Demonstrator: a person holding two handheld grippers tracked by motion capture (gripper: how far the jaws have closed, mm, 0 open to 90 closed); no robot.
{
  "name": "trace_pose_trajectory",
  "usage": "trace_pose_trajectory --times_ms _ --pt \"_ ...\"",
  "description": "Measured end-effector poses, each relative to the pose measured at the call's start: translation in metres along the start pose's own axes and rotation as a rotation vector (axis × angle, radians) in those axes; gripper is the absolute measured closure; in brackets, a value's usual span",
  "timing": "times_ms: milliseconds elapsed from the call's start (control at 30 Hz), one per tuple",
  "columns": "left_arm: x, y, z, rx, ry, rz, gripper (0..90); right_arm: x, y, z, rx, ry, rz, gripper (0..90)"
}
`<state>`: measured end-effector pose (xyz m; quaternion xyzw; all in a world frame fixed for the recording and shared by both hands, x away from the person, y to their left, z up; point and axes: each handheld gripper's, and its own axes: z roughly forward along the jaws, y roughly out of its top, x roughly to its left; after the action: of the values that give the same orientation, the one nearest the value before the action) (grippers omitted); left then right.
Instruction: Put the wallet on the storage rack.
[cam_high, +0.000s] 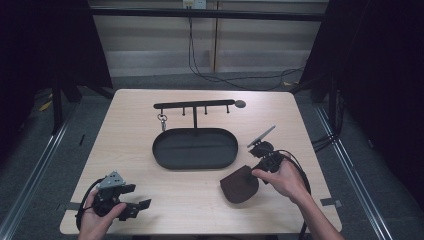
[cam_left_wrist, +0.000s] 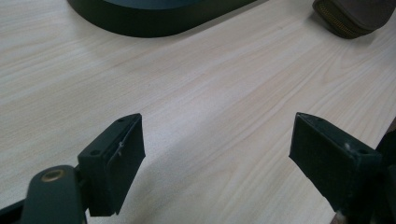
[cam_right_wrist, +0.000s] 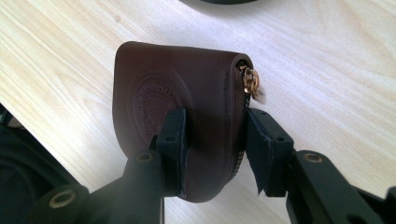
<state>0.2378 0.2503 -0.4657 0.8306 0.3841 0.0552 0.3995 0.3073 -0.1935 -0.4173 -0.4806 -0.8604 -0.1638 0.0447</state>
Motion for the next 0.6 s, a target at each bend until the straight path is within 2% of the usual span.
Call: trace_pose_trajectory --times_ms 167,200,300,400,600 --pt "0.0 0.0 0.0 -0.001 -0.001 -0.007 17.8 0.001 0.004 -0.006 -0.008 -0.006 0.002 62.5" --pt "0.0 0.0 0.0 -0.002 -0.002 -0.008 17.8 0.001 0.006 -0.009 -0.008 -0.009 -0.003 67.3" --pt "0.001 0.0 0.0 0.0 -0.004 -0.006 17.8 0.002 0.008 -0.014 -0.028 0.004 -0.001 68.3" --pt "0.002 0.0 0.0 -0.001 -0.001 -0.007 17.8 0.005 0.012 -0.016 0.002 -0.02 -0.012 68.6" --pt "0.002 0.0 0.001 0.0 -0.003 -0.012 17.8 0.006 0.018 -0.021 0.001 -0.039 -0.011 68.9"
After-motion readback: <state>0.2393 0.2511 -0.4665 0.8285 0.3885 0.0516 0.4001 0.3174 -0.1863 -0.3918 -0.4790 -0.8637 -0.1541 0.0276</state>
